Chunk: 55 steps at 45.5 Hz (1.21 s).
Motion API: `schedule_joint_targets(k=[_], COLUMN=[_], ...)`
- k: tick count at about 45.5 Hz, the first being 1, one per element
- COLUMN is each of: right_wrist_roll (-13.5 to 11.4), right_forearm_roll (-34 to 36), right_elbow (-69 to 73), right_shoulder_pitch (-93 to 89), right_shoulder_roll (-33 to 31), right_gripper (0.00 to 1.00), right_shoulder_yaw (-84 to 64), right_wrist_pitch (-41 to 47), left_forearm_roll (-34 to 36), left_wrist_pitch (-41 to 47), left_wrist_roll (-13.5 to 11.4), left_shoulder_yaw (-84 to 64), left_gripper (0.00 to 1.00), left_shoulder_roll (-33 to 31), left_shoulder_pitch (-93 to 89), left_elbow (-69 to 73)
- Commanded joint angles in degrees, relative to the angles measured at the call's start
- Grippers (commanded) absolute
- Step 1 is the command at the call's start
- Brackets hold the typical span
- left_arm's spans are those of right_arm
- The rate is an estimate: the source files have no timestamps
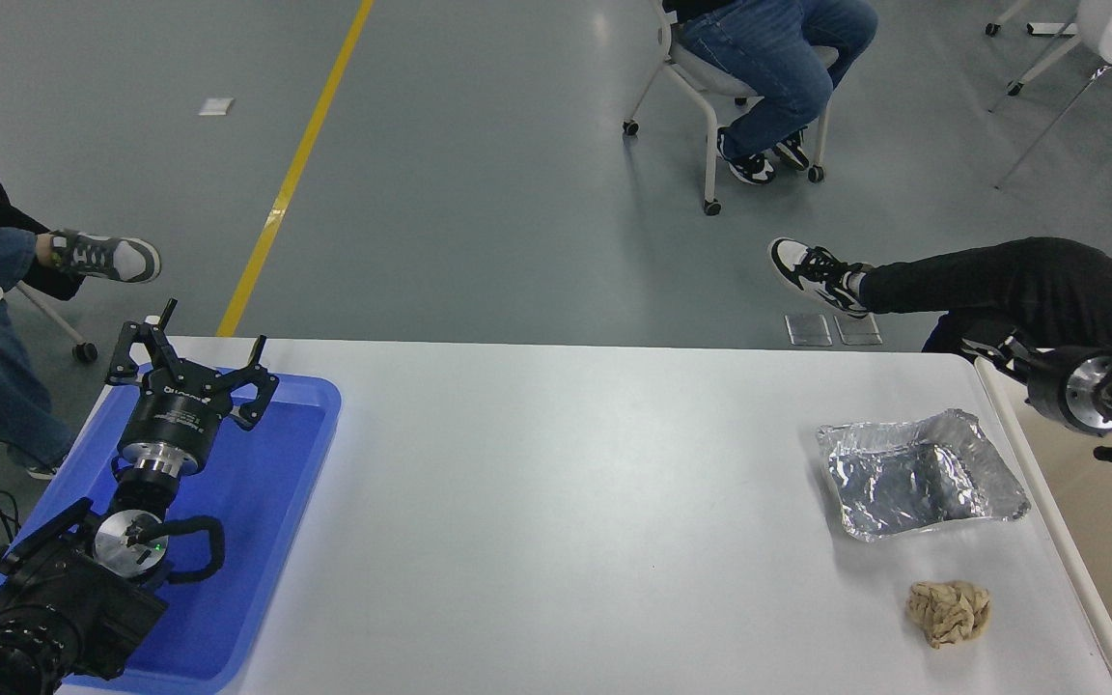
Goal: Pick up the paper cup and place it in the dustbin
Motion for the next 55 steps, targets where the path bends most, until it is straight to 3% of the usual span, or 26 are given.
schedule_joint_targets(k=[1,21,31,39,55], right_wrist_roll=[-1.11,-0.41,-0.41,-0.41,-0.41], right_forearm_roll=[-1.31,-0.61,0.8,9.4,28.83], right_elbow=[10.3,29.37,36.93,42.82,47.39], right_shoulder_pitch=[9.5,37.98,50.9,60.83,71.47], right_shoulder_roll=[-3.46,-2.24,2.15,8.65,28.08], right_gripper=[1.0,1.0,1.0,1.0,1.0], right_shoulder_yaw=[-9.38,-47.27,-56.15,-61.07,-63.1], right_wrist_pitch=[0.23,0.49,10.15,17.27,27.56], left_forearm_roll=[0.0,0.0,0.0,0.0,0.0], left_wrist_pitch=[0.0,0.0,0.0,0.0,0.0], left_wrist_roll=[0.09,0.09,0.09,0.09,0.09], left_shoulder_yaw=[0.01,0.01,0.01,0.01,0.01], left_gripper=[1.0,1.0,1.0,1.0,1.0], left_shoulder_roll=[0.0,-0.09,-0.09,-0.09,-0.09], left_shoulder_pitch=[0.0,-0.09,-0.09,0.0,0.09], left_elbow=[0.05,-0.13,0.05,-0.13,-0.13])
